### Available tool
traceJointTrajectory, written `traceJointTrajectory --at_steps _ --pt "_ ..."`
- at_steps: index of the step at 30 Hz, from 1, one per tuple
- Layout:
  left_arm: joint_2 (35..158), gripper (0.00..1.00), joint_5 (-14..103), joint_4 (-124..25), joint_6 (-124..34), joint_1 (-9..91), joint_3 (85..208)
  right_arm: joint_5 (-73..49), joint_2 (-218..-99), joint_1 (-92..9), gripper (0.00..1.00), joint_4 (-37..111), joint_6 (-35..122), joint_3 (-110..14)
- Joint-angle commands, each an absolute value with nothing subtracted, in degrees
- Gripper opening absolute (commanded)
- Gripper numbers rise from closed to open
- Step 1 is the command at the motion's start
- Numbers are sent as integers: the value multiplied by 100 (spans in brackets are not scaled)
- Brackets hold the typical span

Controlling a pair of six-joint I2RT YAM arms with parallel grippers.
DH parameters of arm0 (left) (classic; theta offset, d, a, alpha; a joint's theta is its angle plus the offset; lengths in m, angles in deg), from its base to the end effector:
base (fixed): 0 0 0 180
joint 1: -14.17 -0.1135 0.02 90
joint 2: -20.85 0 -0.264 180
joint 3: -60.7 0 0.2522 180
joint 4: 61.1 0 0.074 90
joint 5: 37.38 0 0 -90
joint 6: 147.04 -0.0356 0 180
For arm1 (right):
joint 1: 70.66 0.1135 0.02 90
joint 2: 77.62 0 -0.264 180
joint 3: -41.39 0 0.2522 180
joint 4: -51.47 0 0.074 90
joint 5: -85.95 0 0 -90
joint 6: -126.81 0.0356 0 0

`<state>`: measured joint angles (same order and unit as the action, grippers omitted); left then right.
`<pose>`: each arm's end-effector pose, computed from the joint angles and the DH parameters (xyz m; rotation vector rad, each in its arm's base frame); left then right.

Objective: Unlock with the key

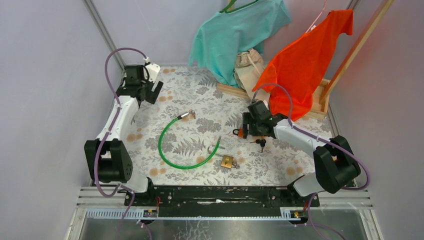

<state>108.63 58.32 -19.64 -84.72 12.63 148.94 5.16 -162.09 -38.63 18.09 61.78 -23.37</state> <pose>0.3443 0.0128 0.3075 0.4715 2.2626 0.3769 0.2553 0.1530 0.2039 -0.0866 2.4923 0.2205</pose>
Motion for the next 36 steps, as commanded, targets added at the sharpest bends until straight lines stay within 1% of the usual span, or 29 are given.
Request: traceJointTrajectory --at_steps 1,5,9,15,21,27,30,36 --pt "10551 100 5389 -2296 -8663 1177 14823 733 -15775 -4222 76 1749 6405 -1979" --pt "10837 100 4553 -1531 -8665 1192 15211 633 -15562 -4454 73 1739 6487 -1646" --pt "11061 100 4144 -1093 -8459 1295 15383 624 -15500 -4572 71 1784 6494 -1435" --pt "10753 100 4219 -1078 -8441 1877 14926 418 -15701 -4729 67 1994 6445 -1247" --pt "10593 100 4210 -882 -8314 2453 14797 51 -15744 -4744 60 2221 6531 -981" --pt "10571 99 4199 -676 -8093 3060 14747 -128 -15813 -4737 49 2426 6574 -774" --pt "10558 99 4137 -587 -7998 3425 14670 -191 -15890 -4739 39 2490 6571 -755" --pt "10635 96 3815 -480 -7827 4012 14559 -311 -15858 -4740 25 2514 6581 -663"
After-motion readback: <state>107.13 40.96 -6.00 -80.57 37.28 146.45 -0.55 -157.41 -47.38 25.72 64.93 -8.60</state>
